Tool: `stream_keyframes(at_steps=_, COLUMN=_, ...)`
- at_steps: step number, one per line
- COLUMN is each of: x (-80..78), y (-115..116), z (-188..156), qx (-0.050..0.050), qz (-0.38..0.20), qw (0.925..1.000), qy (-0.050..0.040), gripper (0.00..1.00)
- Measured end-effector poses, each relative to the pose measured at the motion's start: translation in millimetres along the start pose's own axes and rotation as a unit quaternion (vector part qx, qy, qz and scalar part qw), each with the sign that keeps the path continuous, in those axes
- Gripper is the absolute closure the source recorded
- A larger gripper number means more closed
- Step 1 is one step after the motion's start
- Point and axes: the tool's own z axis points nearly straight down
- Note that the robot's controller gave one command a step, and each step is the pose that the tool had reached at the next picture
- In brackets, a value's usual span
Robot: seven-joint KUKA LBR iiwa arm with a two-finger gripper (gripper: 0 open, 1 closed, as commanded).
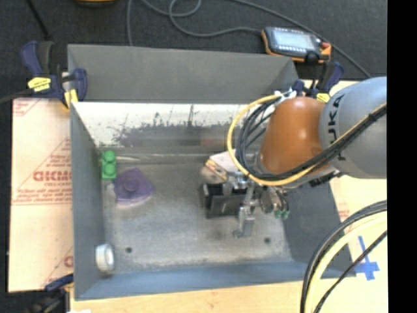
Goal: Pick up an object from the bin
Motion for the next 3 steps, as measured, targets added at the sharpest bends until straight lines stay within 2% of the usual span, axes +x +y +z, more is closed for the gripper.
stream_keyframes(at_steps=1, x=-18.2, y=-33, z=46, qx=-0.003, qz=0.088, qw=0.9961, qy=-0.0069, gripper=0.00)
stream_keyframes(at_steps=2, x=-16.0, y=-25, z=27, qx=-0.001, qz=0.090, qw=0.9959, qy=-0.0116, gripper=1.00)
stream_keyframes(at_steps=3, x=-16.0, y=-25, z=27, qx=-0.001, qz=0.090, qw=0.9959, qy=-0.0116, gripper=1.00)
